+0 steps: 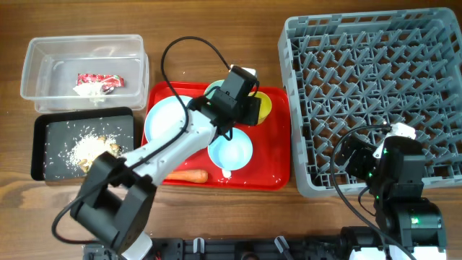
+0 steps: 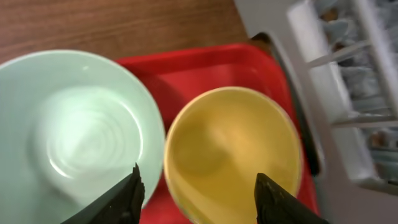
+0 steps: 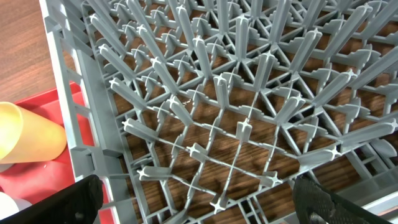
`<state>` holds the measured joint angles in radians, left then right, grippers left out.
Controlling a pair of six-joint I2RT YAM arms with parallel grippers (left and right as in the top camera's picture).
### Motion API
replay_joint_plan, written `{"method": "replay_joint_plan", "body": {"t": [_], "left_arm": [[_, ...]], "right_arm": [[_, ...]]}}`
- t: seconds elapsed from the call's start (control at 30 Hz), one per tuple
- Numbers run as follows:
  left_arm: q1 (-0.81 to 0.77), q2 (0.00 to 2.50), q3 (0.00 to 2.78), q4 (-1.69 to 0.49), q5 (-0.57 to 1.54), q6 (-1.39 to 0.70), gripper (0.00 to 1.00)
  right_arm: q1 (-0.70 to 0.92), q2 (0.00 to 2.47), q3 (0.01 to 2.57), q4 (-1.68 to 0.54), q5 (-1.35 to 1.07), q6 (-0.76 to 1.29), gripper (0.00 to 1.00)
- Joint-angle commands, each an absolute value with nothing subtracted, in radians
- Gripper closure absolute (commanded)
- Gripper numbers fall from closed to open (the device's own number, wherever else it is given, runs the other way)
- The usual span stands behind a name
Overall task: Sort waste into correct bins and load items into the dishwasher rack
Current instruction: 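Grasp the yellow cup with the left gripper and lift it, then hand the yellow cup from the left gripper to the right gripper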
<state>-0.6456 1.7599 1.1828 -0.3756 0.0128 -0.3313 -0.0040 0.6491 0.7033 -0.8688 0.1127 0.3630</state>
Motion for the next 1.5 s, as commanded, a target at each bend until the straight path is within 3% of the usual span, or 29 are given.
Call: {"method": "replay_joint_plan", "body": {"t": [0.0, 0.03, 0.1, 0.2, 0.33, 0.43, 0.5, 0.6, 0.7, 0.77, 0.97, 1.17, 1.47], "left_arm": [[-0.635, 1.810, 1.189, -0.366, -0.009, -0.358, 0.52], [-0.635, 1.818, 1.189, -0.370, -0.008, -0.382, 0.54], [-0.635, 1.826, 1.189, -0.374, -0.009, -0.402, 0.78], [-0.635, 1.825, 1.189, -0.371, 0.007, -0.402, 0.96], [-0.623, 1.773, 1.189, -0.441, 0.017, -0.450, 0.96], [-0.526, 1.679, 1.189, -0.448, 0.309, -0.459, 0.96], [-0.422, 1.640, 1.189, -0.432, 0.641, -0.457, 0.96], [-0.283, 1.638, 1.189, -0.431, 1.057, -0.457, 0.96], [-0.257, 1.638, 1.189, -0.430, 1.214, -0.457, 0.96], [-0.264, 1.638, 1.189, -0.430, 1.283, -0.457, 0.96], [-0.308, 1.638, 1.189, -0.426, 1.304, -0.457, 0.96], [-0.353, 1.638, 1.189, -0.426, 1.282, -0.458, 0.96], [-0.366, 1.638, 1.189, -0.395, 1.255, -0.462, 0.96]], "right_arm": [[0.001, 0.645, 0.723, -0.869, 0.104, 0.374, 0.00], [0.001, 0.645, 0.723, -0.869, 0.104, 0.374, 0.00], [0.001, 0.645, 0.723, -0.869, 0.104, 0.374, 0.00], [0.001, 0.645, 0.723, -0.870, 0.104, 0.374, 0.00], [0.001, 0.645, 0.723, -0.867, 0.105, 0.374, 0.00], [0.001, 0.651, 0.723, -0.788, 0.057, 0.357, 0.00], [0.001, 0.668, 0.723, -0.711, -0.088, 0.276, 0.00], [0.001, 0.735, 0.723, -0.590, -0.541, 0.082, 0.00], [0.001, 0.835, 0.723, -0.505, -0.907, -0.036, 0.00], [0.001, 0.908, 0.723, -0.463, -1.001, -0.052, 0.00], [0.001, 1.092, 0.723, -0.270, -1.320, -0.047, 0.00], [0.001, 1.120, 0.723, -0.108, -1.333, 0.120, 0.00], [0.051, 1.120, 0.723, -0.102, -1.328, 0.160, 0.16]]}}
